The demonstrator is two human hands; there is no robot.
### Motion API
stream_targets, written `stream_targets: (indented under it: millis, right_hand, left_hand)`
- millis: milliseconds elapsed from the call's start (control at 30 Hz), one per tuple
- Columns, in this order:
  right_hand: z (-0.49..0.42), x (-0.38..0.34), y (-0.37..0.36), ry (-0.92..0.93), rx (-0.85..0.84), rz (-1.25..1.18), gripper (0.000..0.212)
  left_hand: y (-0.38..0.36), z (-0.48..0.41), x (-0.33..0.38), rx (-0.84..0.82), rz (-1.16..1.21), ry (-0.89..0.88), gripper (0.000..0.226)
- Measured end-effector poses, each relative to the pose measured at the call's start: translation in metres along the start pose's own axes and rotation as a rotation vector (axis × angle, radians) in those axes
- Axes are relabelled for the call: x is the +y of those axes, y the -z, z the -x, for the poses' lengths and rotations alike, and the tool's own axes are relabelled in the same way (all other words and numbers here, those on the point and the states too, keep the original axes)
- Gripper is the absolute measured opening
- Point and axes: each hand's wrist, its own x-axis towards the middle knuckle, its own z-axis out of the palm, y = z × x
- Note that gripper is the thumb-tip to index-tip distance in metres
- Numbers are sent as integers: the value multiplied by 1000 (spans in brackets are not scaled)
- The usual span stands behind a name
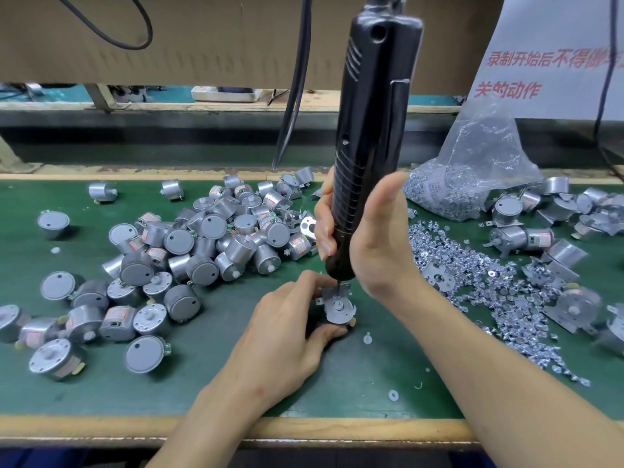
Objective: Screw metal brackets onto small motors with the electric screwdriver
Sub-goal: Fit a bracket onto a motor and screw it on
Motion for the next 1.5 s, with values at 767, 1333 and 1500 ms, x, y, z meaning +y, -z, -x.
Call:
stream_targets:
  millis: [767,1333,1500]
  right_hand:
    - [-23,-12,74,-181,-118,-58,82]
    - [-22,-3,84,-313,-266,-171,80]
    - [-21,-1,81,-302,-252,-167,80]
  left_hand:
    - [1,5,-3,107,-30,-33,47]
    - [4,2,-3,175,-33,-61,36]
    - [3,2,-3,162,-48,-72,35]
